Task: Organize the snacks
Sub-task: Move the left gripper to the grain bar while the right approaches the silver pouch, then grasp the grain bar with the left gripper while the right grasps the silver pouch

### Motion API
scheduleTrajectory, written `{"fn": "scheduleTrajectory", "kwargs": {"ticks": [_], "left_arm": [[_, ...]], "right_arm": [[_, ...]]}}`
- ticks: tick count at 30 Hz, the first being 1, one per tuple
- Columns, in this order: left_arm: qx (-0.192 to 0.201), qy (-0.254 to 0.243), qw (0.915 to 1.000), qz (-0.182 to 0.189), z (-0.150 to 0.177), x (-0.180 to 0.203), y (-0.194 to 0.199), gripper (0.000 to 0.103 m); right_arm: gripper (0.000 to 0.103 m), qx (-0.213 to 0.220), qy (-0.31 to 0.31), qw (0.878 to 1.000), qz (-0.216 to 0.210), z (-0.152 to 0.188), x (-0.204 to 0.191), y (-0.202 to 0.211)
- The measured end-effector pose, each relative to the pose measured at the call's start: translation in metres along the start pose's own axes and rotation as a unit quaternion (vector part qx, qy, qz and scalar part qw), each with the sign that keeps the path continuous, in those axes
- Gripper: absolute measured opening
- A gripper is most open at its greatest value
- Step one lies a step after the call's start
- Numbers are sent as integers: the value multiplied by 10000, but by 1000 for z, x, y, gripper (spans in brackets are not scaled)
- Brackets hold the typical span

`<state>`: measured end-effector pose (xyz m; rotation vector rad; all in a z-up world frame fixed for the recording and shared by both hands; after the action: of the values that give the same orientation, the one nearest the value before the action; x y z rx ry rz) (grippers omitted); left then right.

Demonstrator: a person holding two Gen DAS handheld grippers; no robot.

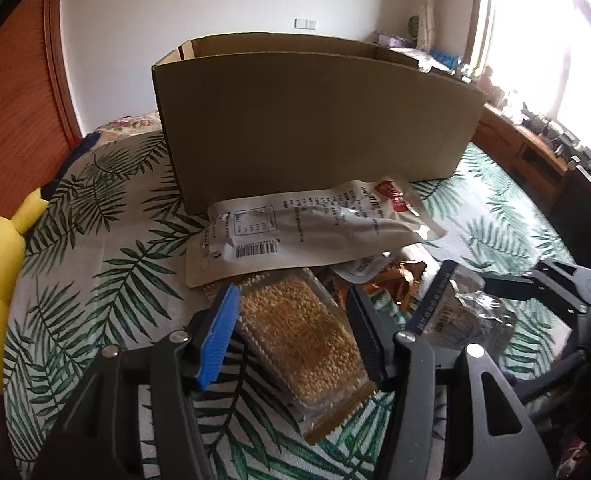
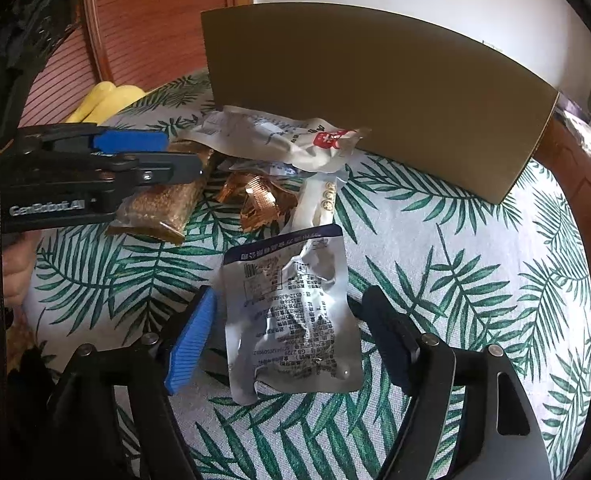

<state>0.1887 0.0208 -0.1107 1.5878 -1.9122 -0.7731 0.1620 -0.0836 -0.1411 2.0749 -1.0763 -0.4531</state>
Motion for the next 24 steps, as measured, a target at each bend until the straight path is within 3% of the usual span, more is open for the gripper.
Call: {"fn": "scheduleTrajectory", "kwargs": {"ticks": [6,18,20,22,24], "left_arm": [[-138,-113,9991,-390,4,3,-8,69],[-382,243,9983,-379,24,-6,-11,71],[-356,270,9984,-339,25,-7,-9,66],[-327,249,9985,-351,27,-9,-5,48],[-319,310,9986,-283,28,-13,-2,44]], "right_arm": [[77,30,-37,10000,11,0,0,0],[82,43,-12,10000,-29,1,-3,-1],[82,47,-17,10000,-29,1,-3,-1],[82,49,-24,10000,-22,1,-2,-1],[82,48,-29,10000,-10,0,-2,-2]]}}
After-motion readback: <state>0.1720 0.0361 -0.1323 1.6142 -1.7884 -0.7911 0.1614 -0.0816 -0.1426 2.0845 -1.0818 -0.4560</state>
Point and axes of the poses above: each gripper's, at about its wrist camera, not at the fingertips, and y roughly against the way its jaws point, x to its right, z to its underside, the point moved 8 cm from there along -y, roughly the way its jaws point
